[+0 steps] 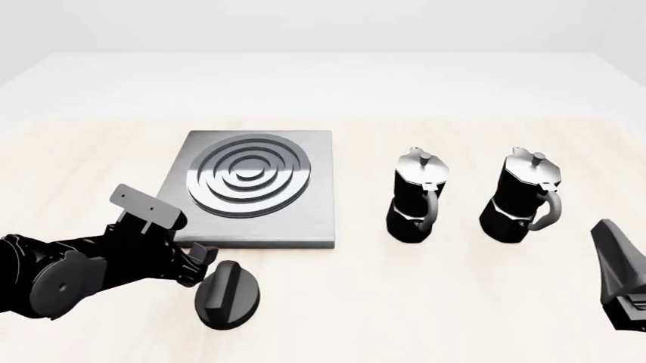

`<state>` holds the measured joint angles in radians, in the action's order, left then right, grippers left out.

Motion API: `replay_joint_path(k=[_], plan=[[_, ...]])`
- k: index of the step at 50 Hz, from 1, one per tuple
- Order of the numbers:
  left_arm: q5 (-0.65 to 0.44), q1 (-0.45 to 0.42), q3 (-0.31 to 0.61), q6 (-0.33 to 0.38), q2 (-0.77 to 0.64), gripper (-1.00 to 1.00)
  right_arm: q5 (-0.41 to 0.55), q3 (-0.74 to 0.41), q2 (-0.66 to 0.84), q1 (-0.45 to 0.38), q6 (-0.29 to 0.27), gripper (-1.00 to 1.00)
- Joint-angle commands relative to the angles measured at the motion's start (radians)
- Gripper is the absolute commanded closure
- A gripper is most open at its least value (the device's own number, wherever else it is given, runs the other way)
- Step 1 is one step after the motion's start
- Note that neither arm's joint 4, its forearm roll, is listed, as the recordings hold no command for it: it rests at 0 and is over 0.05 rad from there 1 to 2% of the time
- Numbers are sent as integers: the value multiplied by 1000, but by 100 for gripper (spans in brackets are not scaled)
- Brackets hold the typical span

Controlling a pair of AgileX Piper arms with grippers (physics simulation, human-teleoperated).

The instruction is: Turn off the stove.

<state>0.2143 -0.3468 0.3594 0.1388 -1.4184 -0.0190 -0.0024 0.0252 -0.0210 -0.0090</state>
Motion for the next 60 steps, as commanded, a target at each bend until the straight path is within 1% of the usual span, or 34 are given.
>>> replay_joint_path(k=[1,13,16,18,23,24,25,26,27,32,36,44,50,53,60], plan=[[-74,55,7,-3,117,-100,2,0,-2,-5,-3,-100],[-166,109,-15,14,251,-100,0,0,-1,-10,-9,-100],[-237,129,-7,24,330,-100,0,0,-2,-11,-10,-100],[-256,134,-2,27,350,-100,0,0,-2,-12,-10,-100],[-355,162,37,36,456,-100,0,0,-2,-12,-8,-100],[-381,159,49,27,486,-100,1,0,-3,-13,-8,-100],[-382,159,49,27,487,-100,1,0,-3,-13,-8,-100],[-430,155,69,36,519,-100,3,-1,-4,-13,-7,-100],[-431,155,70,36,520,-100,3,-1,-4,-13,-7,-100],[-561,164,147,72,609,-100,5,-1,-8,-16,-5,-100],[-636,183,194,101,660,-100,7,-1,-9,-16,-2,-100],[-721,187,259,136,705,-100,10,-1,-12,-17,3,-100],[-766,206,294,167,727,-100,10,-1,-12,-15,4,-100],[-810,211,325,185,747,-100,11,-1,-13,-16,2,-100],[-873,237,381,224,778,-100,10,-1,-11,-18,0,-100]])
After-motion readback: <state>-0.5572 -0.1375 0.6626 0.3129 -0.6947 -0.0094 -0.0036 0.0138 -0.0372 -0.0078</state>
